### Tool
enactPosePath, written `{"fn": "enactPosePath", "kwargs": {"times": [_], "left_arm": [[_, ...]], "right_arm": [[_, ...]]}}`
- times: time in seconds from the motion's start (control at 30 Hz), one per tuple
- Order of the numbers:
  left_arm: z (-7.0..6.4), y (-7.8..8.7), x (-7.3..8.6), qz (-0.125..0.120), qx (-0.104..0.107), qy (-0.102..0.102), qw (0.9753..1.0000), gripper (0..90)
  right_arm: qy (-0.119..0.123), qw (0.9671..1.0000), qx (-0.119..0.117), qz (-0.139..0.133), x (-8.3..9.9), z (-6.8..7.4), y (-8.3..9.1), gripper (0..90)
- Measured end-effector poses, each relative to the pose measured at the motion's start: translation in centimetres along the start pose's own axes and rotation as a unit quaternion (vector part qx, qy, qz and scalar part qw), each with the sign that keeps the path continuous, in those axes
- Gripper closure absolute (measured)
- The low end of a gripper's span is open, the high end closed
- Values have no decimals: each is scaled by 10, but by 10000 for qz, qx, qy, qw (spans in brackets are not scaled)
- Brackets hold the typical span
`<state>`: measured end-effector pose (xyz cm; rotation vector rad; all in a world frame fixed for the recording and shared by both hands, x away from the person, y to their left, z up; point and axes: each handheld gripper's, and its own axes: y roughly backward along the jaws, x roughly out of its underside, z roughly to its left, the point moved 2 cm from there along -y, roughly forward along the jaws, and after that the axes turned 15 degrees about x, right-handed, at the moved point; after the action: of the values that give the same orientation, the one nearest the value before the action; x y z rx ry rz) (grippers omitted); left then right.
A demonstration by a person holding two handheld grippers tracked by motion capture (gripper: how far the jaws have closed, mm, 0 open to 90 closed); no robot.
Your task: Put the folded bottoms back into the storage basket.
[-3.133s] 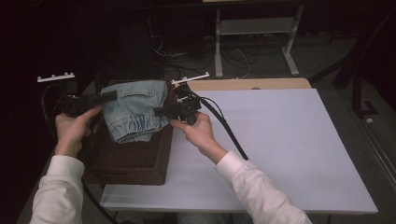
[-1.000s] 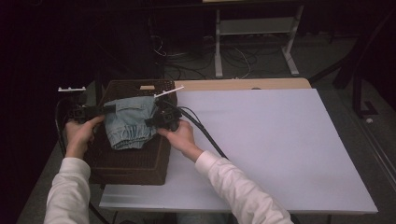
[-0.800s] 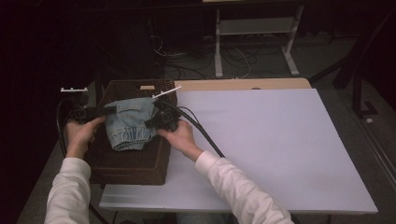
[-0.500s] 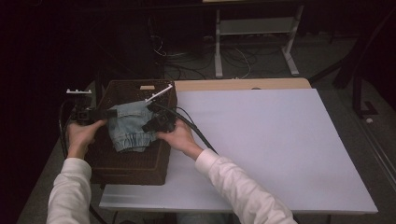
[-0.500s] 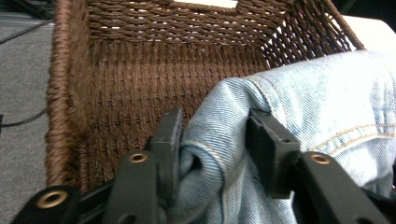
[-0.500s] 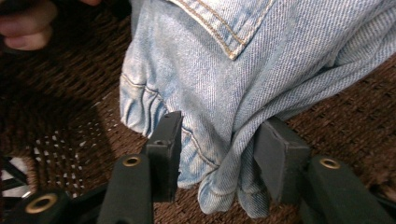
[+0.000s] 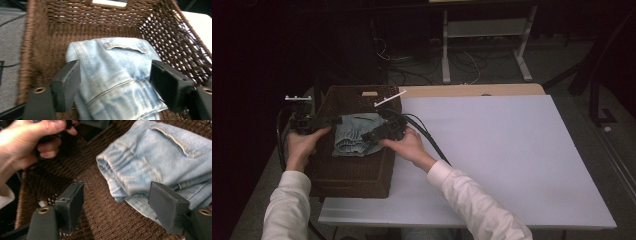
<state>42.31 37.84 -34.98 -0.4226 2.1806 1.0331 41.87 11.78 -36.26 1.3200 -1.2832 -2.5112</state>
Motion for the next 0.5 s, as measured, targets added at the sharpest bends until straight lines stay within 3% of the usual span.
{"fn": "enactPosePath", "kwargs": {"times": [0.2,0.4,0.5], "left_arm": [[-18,1,-3,-173,258,-204,9993,164],[-36,1,-7,-311,427,-390,9978,129],[-43,0,-8,-264,484,-493,9973,96]], "right_arm": [[130,9997,-124,-173,2,-1,15,154],[285,9984,-211,-430,1,-6,36,132],[346,9976,-221,-549,3,-10,48,96]]}}
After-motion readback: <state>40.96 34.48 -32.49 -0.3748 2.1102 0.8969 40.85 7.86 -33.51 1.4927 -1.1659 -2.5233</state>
